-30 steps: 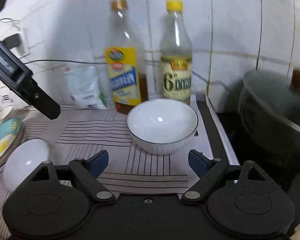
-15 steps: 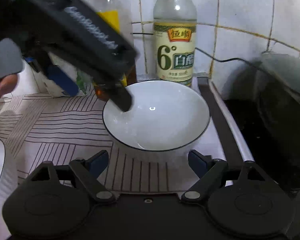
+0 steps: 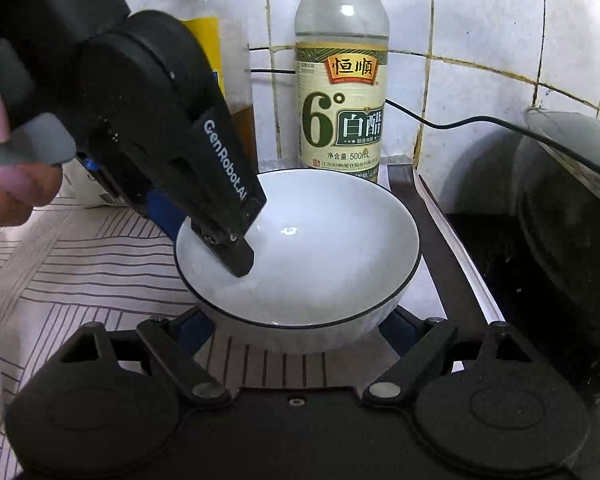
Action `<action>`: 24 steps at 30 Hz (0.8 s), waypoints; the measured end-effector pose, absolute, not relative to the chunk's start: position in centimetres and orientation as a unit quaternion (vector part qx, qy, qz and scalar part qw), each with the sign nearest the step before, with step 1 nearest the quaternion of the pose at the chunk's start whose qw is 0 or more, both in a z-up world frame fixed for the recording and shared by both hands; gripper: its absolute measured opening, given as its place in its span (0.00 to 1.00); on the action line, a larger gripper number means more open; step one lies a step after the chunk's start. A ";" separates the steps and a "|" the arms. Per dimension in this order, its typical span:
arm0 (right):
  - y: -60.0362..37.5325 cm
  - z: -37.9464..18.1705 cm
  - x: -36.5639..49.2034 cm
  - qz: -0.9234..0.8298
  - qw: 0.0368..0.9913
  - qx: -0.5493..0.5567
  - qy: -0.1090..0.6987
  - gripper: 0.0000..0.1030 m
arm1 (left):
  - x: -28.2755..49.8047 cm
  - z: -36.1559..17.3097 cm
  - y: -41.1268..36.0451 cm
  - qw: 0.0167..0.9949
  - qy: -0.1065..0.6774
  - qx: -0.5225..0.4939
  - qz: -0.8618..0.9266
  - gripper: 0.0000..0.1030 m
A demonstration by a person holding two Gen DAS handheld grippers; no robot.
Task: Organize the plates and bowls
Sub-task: 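Grip the rim of the white bowl with both grippers, then lift and carry the white bowl over the first bowl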
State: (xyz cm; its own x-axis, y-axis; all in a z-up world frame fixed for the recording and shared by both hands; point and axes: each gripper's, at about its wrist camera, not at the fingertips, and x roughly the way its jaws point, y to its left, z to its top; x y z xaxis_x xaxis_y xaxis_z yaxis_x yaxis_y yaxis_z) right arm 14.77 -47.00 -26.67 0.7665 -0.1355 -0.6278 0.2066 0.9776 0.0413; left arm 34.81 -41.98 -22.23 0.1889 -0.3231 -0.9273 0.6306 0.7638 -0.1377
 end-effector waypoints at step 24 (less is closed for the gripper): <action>-42.2 -20.9 10.4 -0.052 0.960 0.022 0.273 0.80 | 29.3 -13.8 -35.0 0.782 0.519 0.108 -0.328 0.11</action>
